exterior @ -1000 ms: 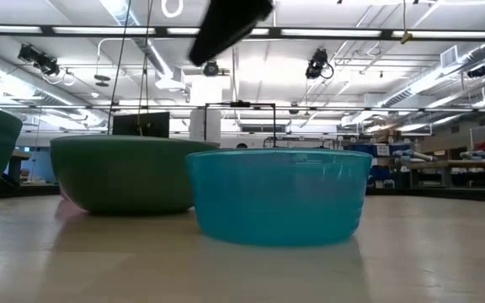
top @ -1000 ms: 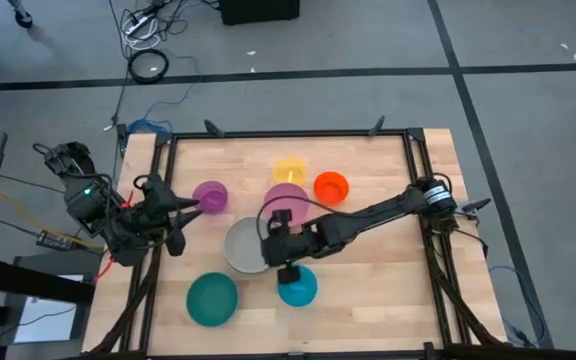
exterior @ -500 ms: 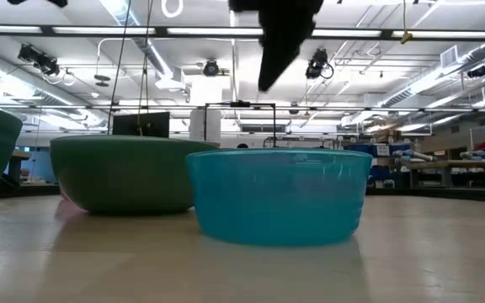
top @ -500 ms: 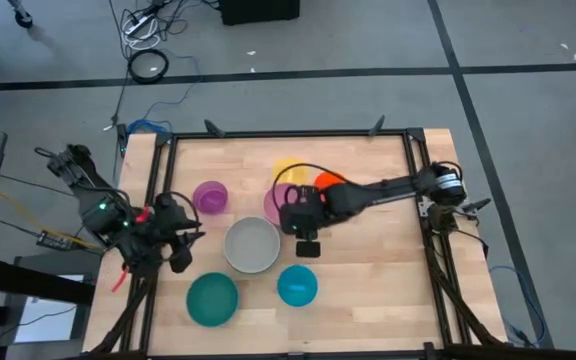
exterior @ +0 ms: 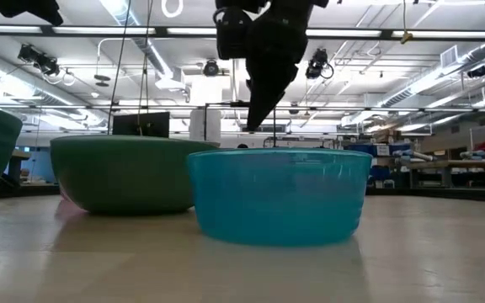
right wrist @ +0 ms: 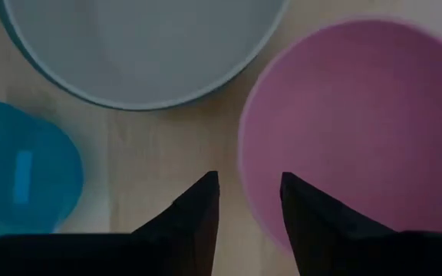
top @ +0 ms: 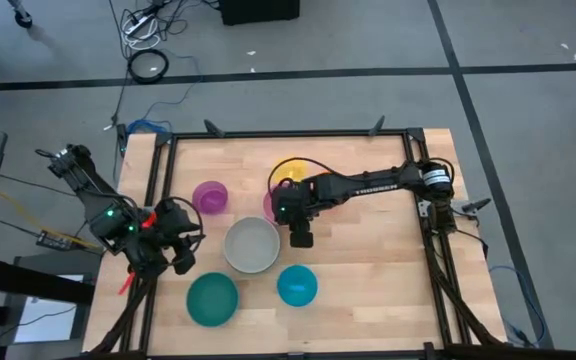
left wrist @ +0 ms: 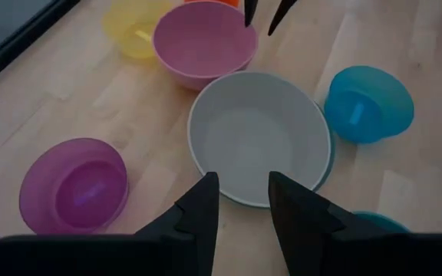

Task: Nest bowls inside each other
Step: Stack the pink bowl on top of the gray bowl, then stack the dark green bowl on top of the pink bowl

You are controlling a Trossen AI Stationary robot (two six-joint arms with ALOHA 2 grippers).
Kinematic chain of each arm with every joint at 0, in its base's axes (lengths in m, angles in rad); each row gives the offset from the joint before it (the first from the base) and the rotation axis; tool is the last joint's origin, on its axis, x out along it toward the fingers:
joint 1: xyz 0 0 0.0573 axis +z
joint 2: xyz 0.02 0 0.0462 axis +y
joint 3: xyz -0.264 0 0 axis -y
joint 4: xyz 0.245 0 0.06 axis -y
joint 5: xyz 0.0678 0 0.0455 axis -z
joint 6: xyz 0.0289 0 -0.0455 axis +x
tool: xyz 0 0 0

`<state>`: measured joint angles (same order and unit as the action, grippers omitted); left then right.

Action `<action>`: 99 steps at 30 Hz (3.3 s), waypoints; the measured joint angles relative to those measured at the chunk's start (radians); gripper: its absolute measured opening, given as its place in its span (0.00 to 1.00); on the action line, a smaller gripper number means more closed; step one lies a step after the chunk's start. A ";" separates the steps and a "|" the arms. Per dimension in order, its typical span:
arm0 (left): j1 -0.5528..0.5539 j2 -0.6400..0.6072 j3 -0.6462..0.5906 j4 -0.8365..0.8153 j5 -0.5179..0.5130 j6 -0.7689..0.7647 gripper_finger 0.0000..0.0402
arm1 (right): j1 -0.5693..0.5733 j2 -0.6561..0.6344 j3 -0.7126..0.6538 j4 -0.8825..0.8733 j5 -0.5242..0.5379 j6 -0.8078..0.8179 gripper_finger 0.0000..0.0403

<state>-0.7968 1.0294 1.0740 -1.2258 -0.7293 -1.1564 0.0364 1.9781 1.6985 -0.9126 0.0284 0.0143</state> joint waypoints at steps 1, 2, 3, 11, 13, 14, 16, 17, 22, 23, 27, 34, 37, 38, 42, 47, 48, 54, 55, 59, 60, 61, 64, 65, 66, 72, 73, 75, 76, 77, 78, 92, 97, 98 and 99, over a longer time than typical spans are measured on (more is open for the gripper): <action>0.000 0.000 0.000 0.001 -0.001 0.000 0.31 | 0.000 0.000 -0.004 0.012 -0.002 -0.001 0.32; 0.000 0.000 0.000 0.000 -0.001 0.000 0.31 | 0.000 -0.001 -0.013 0.034 -0.004 -0.004 0.32; 0.000 0.000 0.000 0.000 -0.002 0.000 0.31 | 0.000 -0.001 -0.027 0.051 -0.006 -0.005 0.32; 0.000 0.000 0.000 0.000 -0.003 0.000 0.31 | 0.000 0.000 -0.161 0.186 -0.004 0.007 0.32; 0.000 0.000 0.000 0.000 -0.006 -0.001 0.31 | 0.000 0.001 -0.187 0.238 0.015 -0.001 0.32; 0.000 0.000 0.000 0.000 -0.009 0.000 0.31 | 0.000 0.000 -0.202 0.267 0.025 -0.007 0.32; 0.000 0.000 0.000 0.000 -0.016 -0.001 0.31 | -0.002 0.000 -0.233 0.301 0.037 -0.019 0.31; 0.000 0.000 0.000 0.000 -0.018 -0.001 0.31 | -0.004 0.001 -0.246 0.319 0.045 -0.027 0.31; 0.000 0.000 0.000 0.000 -0.021 -0.001 0.31 | -0.019 0.001 -0.268 0.337 0.056 -0.050 0.20; 0.000 0.000 0.000 0.000 -0.021 -0.001 0.31 | -0.020 0.001 -0.269 0.334 0.056 -0.057 0.16; 0.000 0.000 0.000 0.000 -0.022 -0.001 0.31 | -0.012 -0.006 -0.268 0.327 0.063 -0.093 0.02; 0.000 0.000 0.001 -0.001 -0.022 -0.001 0.31 | 0.052 -0.007 -0.166 0.194 0.141 -0.115 0.00; 0.000 0.000 0.001 -0.002 -0.024 0.000 0.31 | 0.099 -0.007 -0.070 0.120 0.190 -0.120 0.00; 0.000 0.000 0.001 -0.002 -0.024 -0.001 0.31 | 0.114 -0.008 -0.037 0.092 0.205 -0.113 0.00; 0.000 0.000 0.001 -0.002 -0.024 -0.001 0.31 | 0.168 -0.008 0.084 0.048 0.202 -0.089 0.00; 0.000 0.000 0.001 -0.002 -0.024 -0.001 0.31 | 0.220 -0.010 0.126 0.174 0.131 -0.086 0.00; 0.000 0.000 0.001 -0.001 -0.024 -0.001 0.31 | 0.227 -0.009 0.125 0.196 0.121 -0.084 0.00; -0.004 0.000 0.001 0.000 -0.023 -0.001 0.31 | 0.237 0.000 0.082 0.362 0.103 -0.059 0.00; -0.004 0.000 0.001 0.001 -0.023 -0.001 0.31 | 0.237 0.001 0.075 0.383 0.101 -0.054 0.00; -0.004 0.000 0.001 0.001 -0.022 -0.001 0.31 | 0.237 0.001 0.057 0.418 0.099 -0.042 0.00; -0.004 0.000 0.001 0.001 -0.020 0.000 0.31 | 0.237 0.001 0.049 0.430 0.099 -0.040 0.00; -0.004 0.000 0.001 0.001 -0.020 -0.001 0.31 | 0.237 0.001 0.040 0.443 0.099 -0.034 0.00; -0.004 0.000 0.001 0.001 -0.020 -0.001 0.31 | 0.237 0.003 0.021 0.465 0.098 -0.014 0.01; -0.004 0.000 0.001 0.001 -0.020 0.000 0.31 | 0.237 0.003 0.020 0.466 0.098 -0.008 0.02; -0.004 0.000 0.001 0.001 -0.020 0.000 0.31 | 0.237 0.003 0.017 0.470 0.098 -0.004 0.04; -0.004 0.000 0.001 0.001 -0.020 -0.001 0.31 | 0.235 0.003 0.012 0.472 0.073 0.019 0.12; -0.004 0.000 0.001 0.001 -0.020 -0.001 0.31 | 0.235 0.003 0.012 0.472 0.073 0.019 0.13; -0.004 0.000 0.001 0.001 -0.020 -0.001 0.31 | 0.235 0.003 0.012 0.470 0.072 0.022 0.16; -0.004 0.000 0.001 0.001 -0.020 -0.001 0.31 | 0.235 0.003 0.012 0.470 0.073 0.026 0.16; -0.004 0.000 0.001 0.001 -0.020 -0.001 0.31 | 0.235 0.003 0.012 0.471 0.073 0.030 0.17; -0.004 0.000 0.001 0.001 -0.020 -0.001 0.31 | 0.235 0.003 0.012 0.472 0.073 0.034 0.18; -0.004 0.000 0.001 0.001 -0.021 -0.001 0.31 | 0.222 0.003 0.012 0.495 0.046 0.035 0.23; -0.004 0.000 0.001 0.001 -0.021 -0.001 0.31 | 0.217 0.014 0.012 0.501 0.045 0.037 0.28; -0.003 0.000 0.001 0.001 -0.022 -0.001 0.31 | 0.217 0.017 0.012 0.495 0.042 0.039 0.29; -0.004 0.000 0.001 0.001 -0.022 -0.001 0.31 | 0.217 0.020 0.012 0.495 0.037 0.044 0.29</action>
<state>-0.8005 1.0290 1.0748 -1.2250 -0.7513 -1.1576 0.2531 1.9980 1.7107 -0.4175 0.0653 0.0584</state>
